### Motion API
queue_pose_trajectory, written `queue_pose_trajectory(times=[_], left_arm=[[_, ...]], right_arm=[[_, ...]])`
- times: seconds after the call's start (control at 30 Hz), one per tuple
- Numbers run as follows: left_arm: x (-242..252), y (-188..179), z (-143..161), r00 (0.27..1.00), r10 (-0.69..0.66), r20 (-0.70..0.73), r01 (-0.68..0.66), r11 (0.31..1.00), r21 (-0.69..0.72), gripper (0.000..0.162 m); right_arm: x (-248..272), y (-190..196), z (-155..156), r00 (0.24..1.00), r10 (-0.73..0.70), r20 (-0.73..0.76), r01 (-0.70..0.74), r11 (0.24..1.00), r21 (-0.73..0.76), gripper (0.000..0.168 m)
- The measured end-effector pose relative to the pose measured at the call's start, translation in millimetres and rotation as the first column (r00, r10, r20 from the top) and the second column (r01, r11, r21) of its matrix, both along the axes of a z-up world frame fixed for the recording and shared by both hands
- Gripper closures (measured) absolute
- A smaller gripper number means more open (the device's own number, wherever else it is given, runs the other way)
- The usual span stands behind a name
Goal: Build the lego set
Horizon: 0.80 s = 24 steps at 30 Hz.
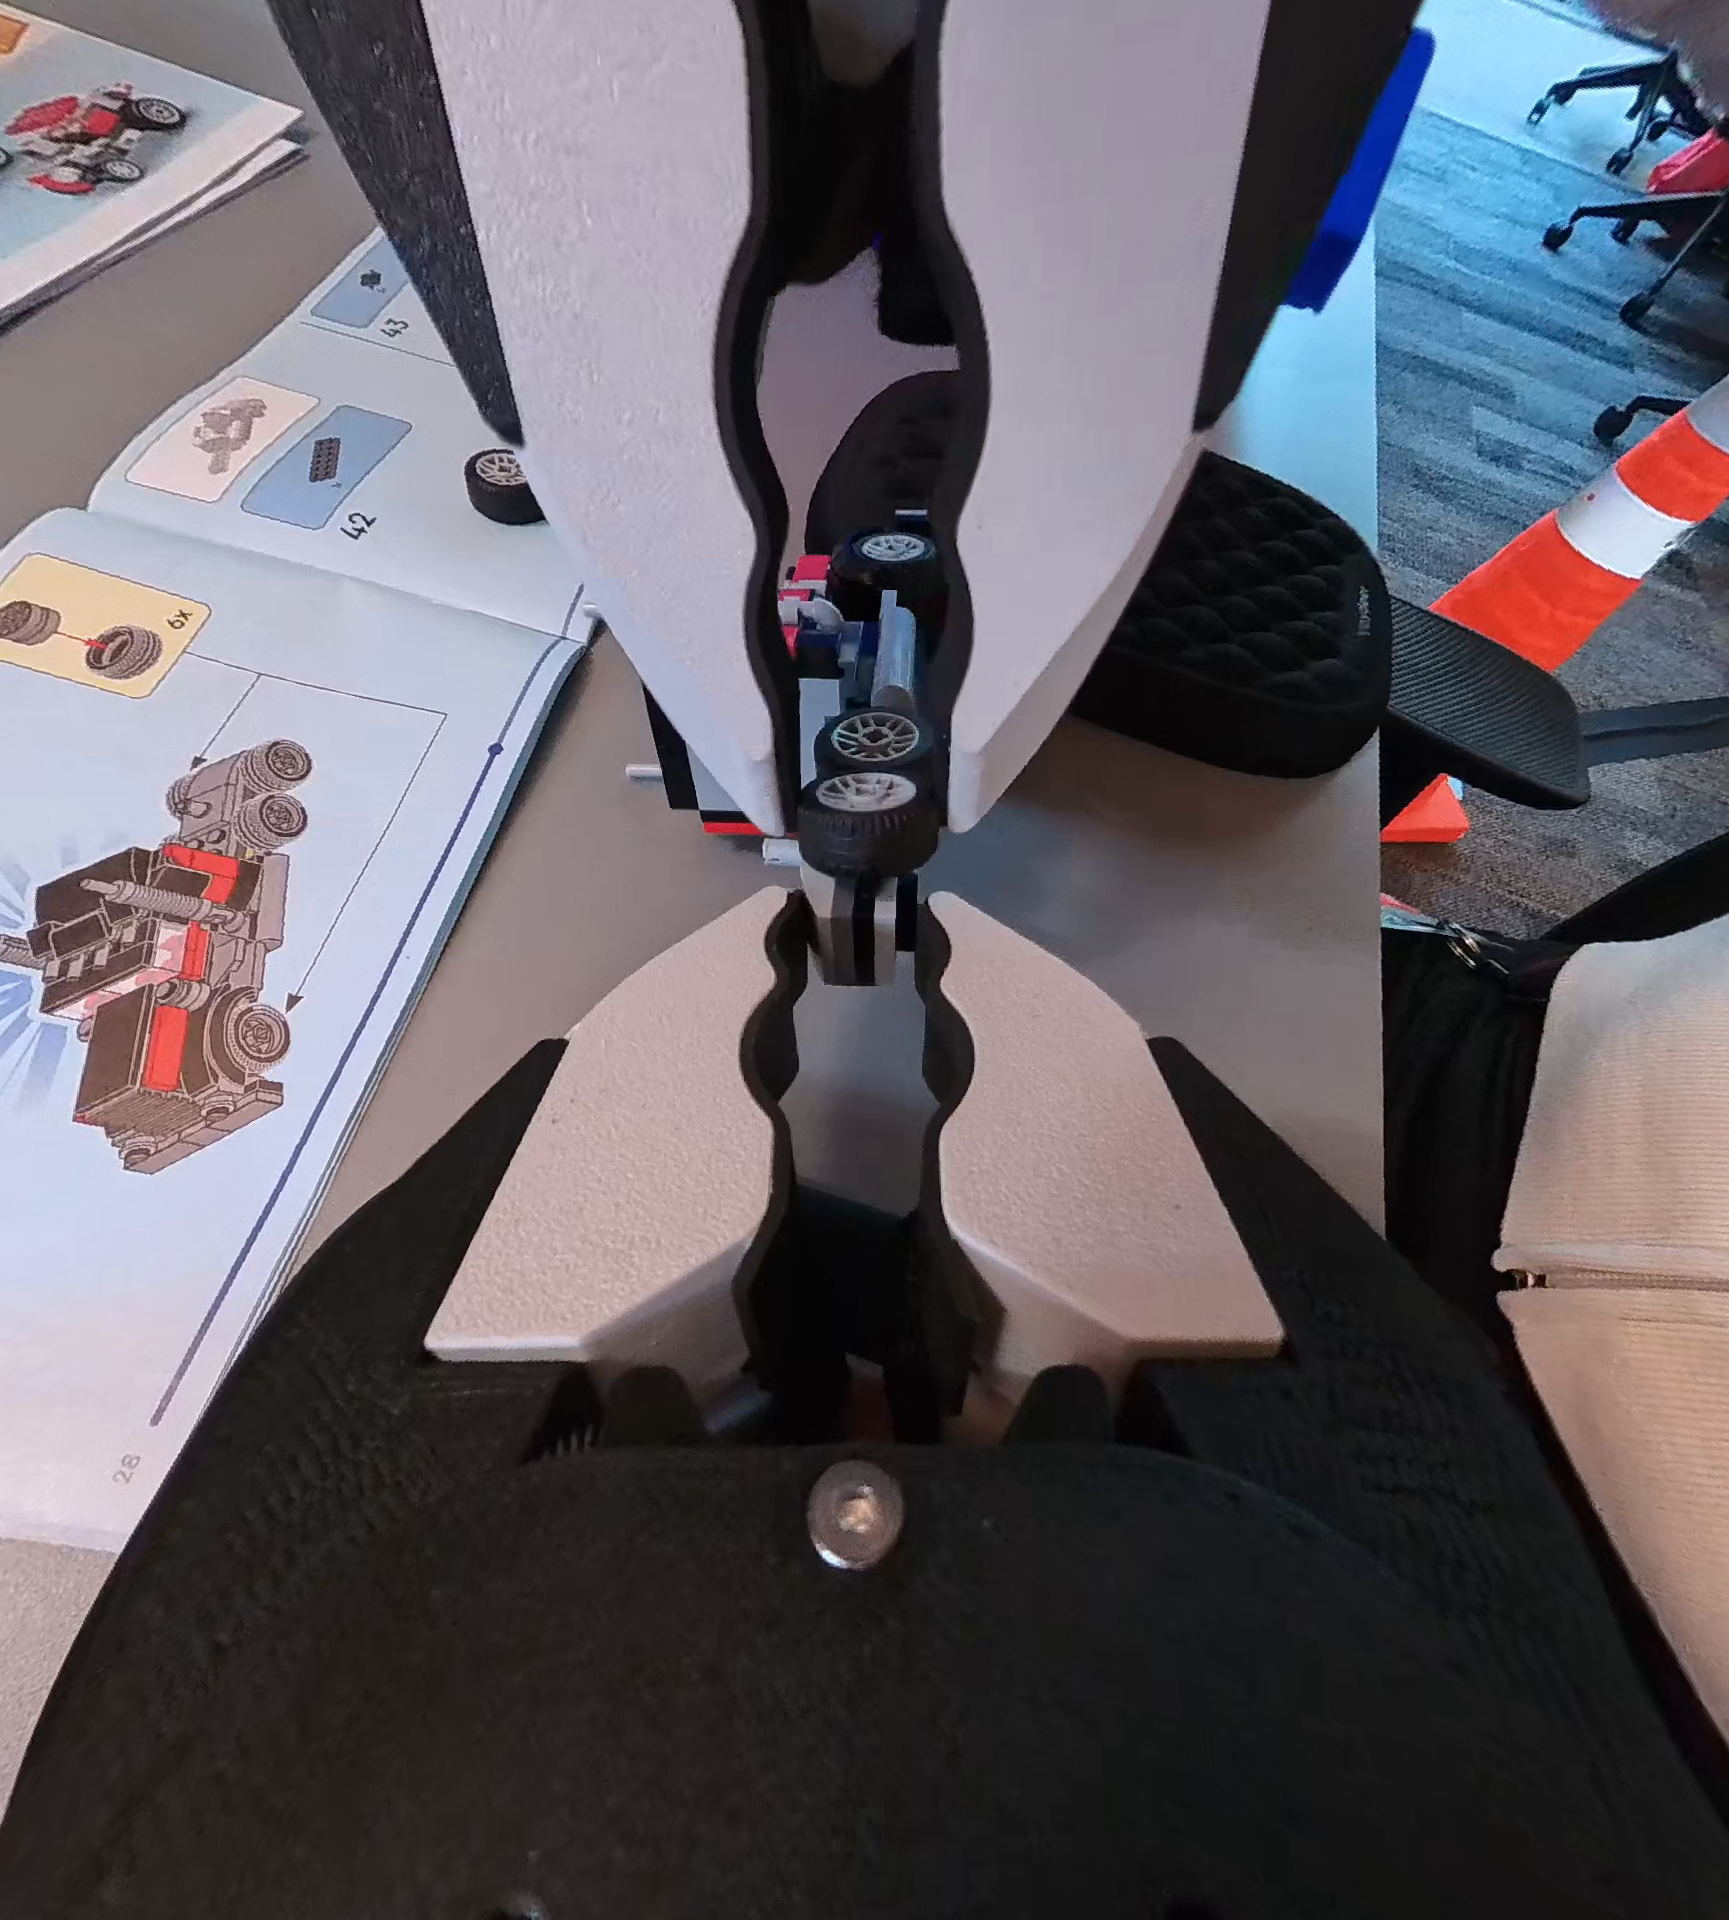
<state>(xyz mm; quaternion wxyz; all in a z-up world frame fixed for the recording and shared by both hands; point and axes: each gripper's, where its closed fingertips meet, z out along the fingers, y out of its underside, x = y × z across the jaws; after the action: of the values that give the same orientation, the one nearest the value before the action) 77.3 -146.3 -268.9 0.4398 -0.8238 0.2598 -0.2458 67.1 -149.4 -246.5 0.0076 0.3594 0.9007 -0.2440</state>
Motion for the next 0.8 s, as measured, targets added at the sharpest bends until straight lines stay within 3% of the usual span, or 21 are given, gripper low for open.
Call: queue_pose_trajectory(times=[0.33, 0.53, 0.8], left_arm=[[2, 0, -7, 0.997, 0.002, -0.08, -0.002, 1.0, 0.004, 0.143], [2, -1, -7, 0.995, 0.004, -0.102, 0.0, 0.999, 0.032, 0.143], [2, -2, -7, 0.992, 0.0, -0.127, 0.007, 0.998, 0.057, 0.143]], right_arm=[[2, -3, -7, 1.0, 0.006, 0.01, -0.008, 0.965, 0.263, 0.147], [1, -6, -12, 0.999, -0.032, -0.009, 0.033, 0.976, 0.214, 0.147], [1, -8, -11, 0.987, -0.069, -0.148, 0.09, 0.986, 0.14, 0.147]])
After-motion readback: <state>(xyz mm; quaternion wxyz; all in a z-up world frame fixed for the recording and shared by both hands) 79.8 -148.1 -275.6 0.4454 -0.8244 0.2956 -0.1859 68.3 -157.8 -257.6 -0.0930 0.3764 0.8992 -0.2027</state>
